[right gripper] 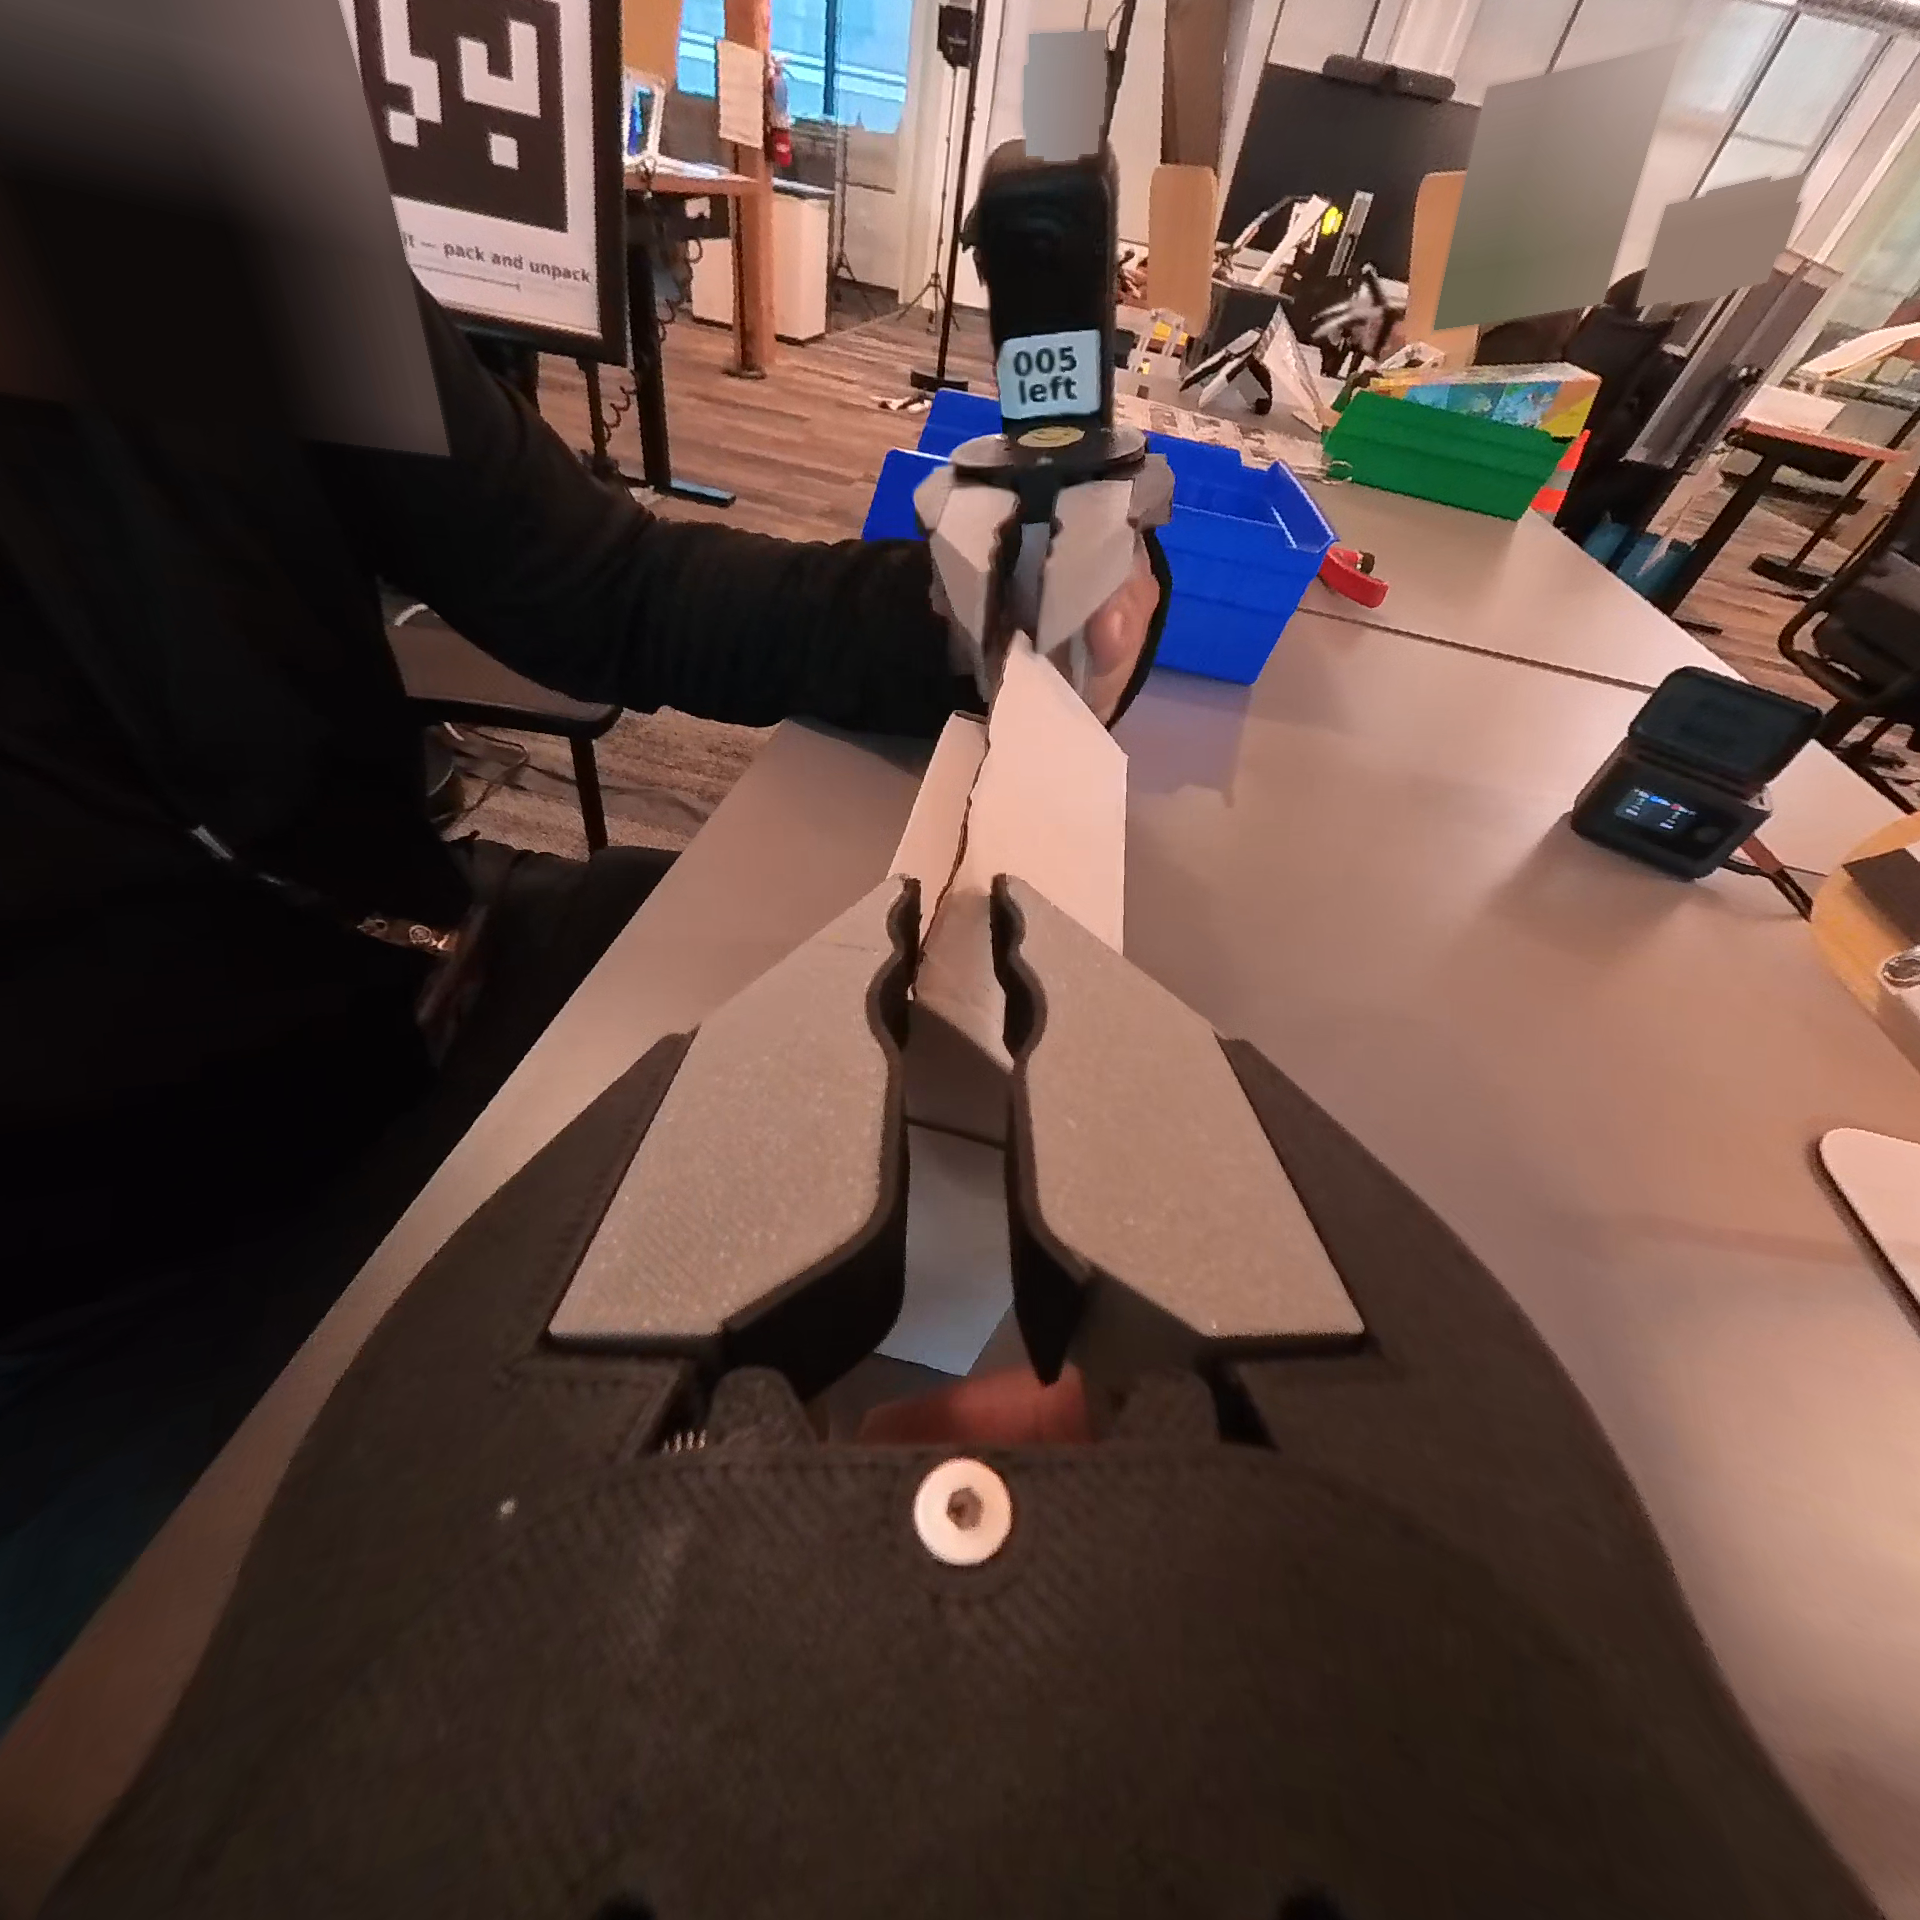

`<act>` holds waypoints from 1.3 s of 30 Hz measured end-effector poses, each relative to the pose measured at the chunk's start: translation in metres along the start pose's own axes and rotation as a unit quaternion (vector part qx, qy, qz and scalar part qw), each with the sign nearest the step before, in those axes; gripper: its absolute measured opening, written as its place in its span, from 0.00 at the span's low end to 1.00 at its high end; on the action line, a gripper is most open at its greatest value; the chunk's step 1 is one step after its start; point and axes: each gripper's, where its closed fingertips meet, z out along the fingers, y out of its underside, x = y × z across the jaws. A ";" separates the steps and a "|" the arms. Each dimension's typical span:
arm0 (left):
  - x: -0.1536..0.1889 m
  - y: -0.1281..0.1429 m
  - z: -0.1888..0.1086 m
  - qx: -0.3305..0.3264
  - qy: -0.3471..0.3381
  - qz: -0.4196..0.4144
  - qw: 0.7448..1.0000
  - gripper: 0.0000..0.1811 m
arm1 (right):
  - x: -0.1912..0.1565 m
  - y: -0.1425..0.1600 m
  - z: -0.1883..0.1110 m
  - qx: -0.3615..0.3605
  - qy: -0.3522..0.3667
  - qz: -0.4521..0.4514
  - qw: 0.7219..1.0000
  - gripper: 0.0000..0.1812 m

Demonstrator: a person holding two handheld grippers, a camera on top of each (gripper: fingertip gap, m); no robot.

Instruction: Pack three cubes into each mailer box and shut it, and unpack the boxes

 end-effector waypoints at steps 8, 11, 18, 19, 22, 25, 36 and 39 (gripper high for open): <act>0.005 -0.003 0.000 0.013 0.017 -0.013 1.000 0.04 | -0.001 0.001 0.000 -0.003 -0.001 0.000 1.000 0.06; 0.006 -0.002 0.000 0.007 0.019 -0.011 1.000 0.03 | -0.002 0.002 0.001 -0.007 -0.003 -0.001 1.000 0.06; 0.010 0.005 0.001 -0.014 0.027 0.006 1.000 0.00 | -0.005 0.006 0.002 -0.015 -0.016 0.010 1.000 0.07; 0.011 0.006 0.001 -0.015 0.030 0.004 0.999 0.00 | -0.006 0.007 0.002 -0.015 -0.018 0.014 1.000 0.07; 0.014 0.009 0.001 -0.022 0.044 -0.011 0.999 0.00 | -0.008 0.009 0.003 -0.017 -0.025 0.022 0.999 0.07; 0.014 0.010 0.001 -0.025 0.045 -0.009 0.999 0.00 | -0.008 0.010 0.003 -0.016 -0.025 0.030 0.999 0.07; 0.019 0.019 0.003 -0.049 0.058 -0.011 0.997 0.00 | -0.005 0.017 0.003 -0.026 -0.021 0.045 0.998 0.07; 0.019 0.019 0.004 -0.049 0.060 -0.018 0.997 0.00 | -0.004 0.018 0.003 -0.025 -0.020 0.050 0.998 0.06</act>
